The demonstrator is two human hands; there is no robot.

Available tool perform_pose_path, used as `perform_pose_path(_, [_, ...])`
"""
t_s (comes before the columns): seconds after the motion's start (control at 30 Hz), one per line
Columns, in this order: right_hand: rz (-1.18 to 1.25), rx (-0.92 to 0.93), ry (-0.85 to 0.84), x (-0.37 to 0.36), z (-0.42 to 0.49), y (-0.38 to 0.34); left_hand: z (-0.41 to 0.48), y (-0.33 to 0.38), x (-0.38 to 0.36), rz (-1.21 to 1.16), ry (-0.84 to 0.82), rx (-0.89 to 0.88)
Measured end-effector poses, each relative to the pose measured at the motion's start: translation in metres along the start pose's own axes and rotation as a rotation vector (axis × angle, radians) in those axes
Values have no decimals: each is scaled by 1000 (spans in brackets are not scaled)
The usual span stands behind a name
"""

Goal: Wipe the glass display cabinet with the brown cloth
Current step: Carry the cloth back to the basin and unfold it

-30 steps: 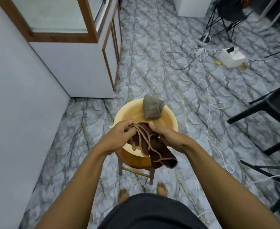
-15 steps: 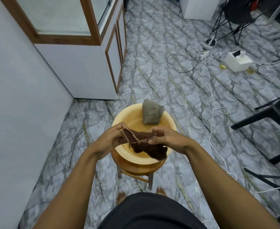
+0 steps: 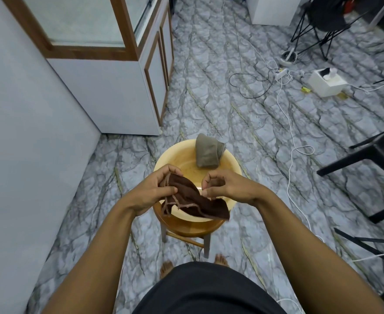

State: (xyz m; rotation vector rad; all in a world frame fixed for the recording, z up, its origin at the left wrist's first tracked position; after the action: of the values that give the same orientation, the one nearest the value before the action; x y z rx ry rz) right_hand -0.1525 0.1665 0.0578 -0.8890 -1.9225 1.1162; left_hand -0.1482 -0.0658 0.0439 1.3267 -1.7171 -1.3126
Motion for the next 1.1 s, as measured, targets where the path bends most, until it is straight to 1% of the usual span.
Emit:
perform_pose_path(0.1, [-64,-31,-38,-6,-1,3,-6,5,-4,22,-73,7])
perform_pose_path(0.17, [-118,6,-55,-15,2,7,-7,5,-7,75,-144,8])
perform_pose_path(0.23, [-168,55,-63,-25,5,12,-9,6,-10,59,-179,4])
perform_pose_path(0.3, [-167,74,-59,-30,5,16,-10,9,-7,-10,-166,8])
perform_pose_path(0.4, [-60,52,-31,-27,2,21,-11,9,3,-66,-135,15])
perform_pose_path(0.5, [-33,24,22,-19,0,25,-9,0,11,-31,-81,44])
perform_pose_path(0.57, [-53,6,11,-19,1,30,-8,-10,13,25,-36,64])
perform_pose_path(0.67, [-166,-50,4,-18,5,43,-4,-31,18,188,24,58])
perform_pose_path(0.77, [-299,-113,42,-17,9,57,-1,-52,20,382,83,86])
perform_pose_path(0.83, [-384,-119,83,-20,12,61,1,-60,14,495,132,64])
perform_pose_path(0.97, [-535,-65,243,-28,17,71,6,-66,3,746,303,-75])
perform_pose_path(1.03, [-556,-20,318,-33,17,74,8,-69,2,901,318,-86])
perform_pose_path(1.1, [-572,19,358,-36,16,77,8,-69,1,1085,278,-51])
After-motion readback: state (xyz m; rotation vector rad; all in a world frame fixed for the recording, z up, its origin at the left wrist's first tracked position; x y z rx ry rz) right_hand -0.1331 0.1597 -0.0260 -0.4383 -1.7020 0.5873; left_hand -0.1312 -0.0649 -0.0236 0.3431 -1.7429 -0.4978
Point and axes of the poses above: each hand's wrist, its own z-axis towards the middle knuckle, its own x-axis out of the back of the hand, y = z × x, the point moved 2 cm from there along z, towards the middle knuckle, and after that the axes turned 10 degrees about y, right-handed, at the moved point
